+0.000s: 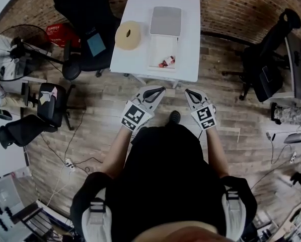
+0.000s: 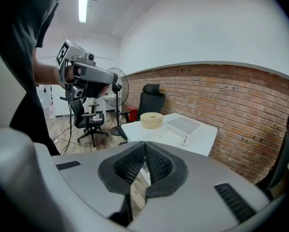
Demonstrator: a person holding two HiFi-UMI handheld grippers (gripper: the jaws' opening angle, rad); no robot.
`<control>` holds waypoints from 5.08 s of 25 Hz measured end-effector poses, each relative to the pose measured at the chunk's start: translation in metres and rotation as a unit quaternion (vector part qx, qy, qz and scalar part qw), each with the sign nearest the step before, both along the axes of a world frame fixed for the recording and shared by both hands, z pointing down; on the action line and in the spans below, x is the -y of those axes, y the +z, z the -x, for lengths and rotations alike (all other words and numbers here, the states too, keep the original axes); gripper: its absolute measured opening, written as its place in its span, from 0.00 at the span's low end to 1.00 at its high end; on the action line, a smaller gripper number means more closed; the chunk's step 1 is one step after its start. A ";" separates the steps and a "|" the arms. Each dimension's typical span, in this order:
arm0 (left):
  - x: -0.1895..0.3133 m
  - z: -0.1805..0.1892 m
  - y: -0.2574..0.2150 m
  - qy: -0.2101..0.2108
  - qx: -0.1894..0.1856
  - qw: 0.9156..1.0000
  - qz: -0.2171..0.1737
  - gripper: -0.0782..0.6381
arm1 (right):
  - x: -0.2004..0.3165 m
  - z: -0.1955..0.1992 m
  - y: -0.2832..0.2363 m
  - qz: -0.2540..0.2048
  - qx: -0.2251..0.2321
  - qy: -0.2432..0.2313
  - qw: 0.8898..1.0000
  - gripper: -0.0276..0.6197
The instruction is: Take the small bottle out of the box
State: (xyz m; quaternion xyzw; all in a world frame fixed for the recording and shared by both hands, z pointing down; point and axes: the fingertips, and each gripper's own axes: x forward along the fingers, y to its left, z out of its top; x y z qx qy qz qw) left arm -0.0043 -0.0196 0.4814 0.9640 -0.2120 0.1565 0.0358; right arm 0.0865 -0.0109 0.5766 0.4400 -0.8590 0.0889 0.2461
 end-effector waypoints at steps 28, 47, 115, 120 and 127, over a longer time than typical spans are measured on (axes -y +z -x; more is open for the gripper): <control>0.017 -0.036 0.002 -0.069 0.008 0.998 0.003 0.14 | 0.030 -0.034 0.010 0.006 0.013 -0.074 0.997 0.04; 0.062 -0.047 0.016 -0.050 -0.006 0.999 0.019 0.14 | 0.058 -0.054 0.016 0.018 -0.006 -0.046 0.999 0.04; 0.207 -0.054 0.219 0.091 0.128 0.977 0.144 0.34 | 0.161 -0.059 0.034 0.057 -0.059 0.107 0.991 0.04; 0.216 -0.059 0.236 0.089 0.138 0.971 0.175 0.34 | 0.154 -0.071 0.040 0.069 -0.062 0.137 0.986 0.04; 0.227 -0.063 0.267 0.090 0.173 0.962 0.189 0.37 | 0.154 -0.073 0.043 0.077 -0.063 0.166 0.981 0.04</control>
